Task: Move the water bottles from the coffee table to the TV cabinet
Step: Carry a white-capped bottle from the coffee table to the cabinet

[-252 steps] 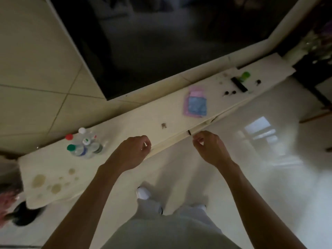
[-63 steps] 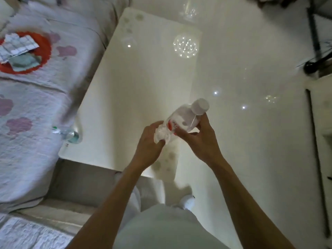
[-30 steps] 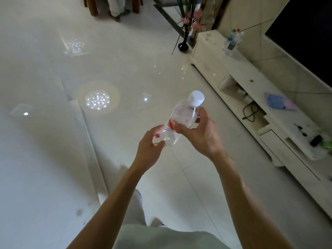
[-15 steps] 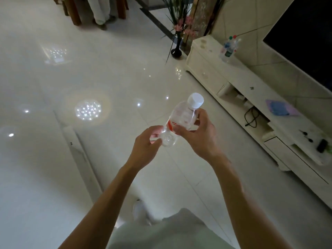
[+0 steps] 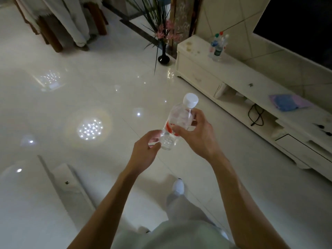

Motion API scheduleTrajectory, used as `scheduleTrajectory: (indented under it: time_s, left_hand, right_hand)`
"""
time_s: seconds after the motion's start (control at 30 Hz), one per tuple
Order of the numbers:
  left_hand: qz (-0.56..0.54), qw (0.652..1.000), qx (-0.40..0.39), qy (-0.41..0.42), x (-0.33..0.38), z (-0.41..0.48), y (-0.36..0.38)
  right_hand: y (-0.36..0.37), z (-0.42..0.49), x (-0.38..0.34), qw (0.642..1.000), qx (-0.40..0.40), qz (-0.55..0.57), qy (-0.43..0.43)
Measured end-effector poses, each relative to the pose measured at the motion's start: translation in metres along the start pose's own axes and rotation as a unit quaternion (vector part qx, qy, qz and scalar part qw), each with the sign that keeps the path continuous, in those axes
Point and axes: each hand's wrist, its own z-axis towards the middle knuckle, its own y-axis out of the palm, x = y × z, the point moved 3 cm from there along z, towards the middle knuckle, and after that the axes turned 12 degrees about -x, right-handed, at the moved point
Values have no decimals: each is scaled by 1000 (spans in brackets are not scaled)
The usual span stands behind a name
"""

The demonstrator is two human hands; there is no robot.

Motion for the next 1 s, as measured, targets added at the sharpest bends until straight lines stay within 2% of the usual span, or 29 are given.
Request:
scheduleTrajectory:
  time_s: [0.33,0.7,1.0]
  left_hand:
    - [7,1000,22,1,87,171,10]
    - [8,1000,9,-4,116,305,29]
    - [4,999,-37,37,161,508,66]
  right_hand:
    - [-126,146,-10,1000,0,-3,-30]
    - [-198,262,11,1000,-13,-6,-22]
    - [-307,407,41,999,40,-19,22]
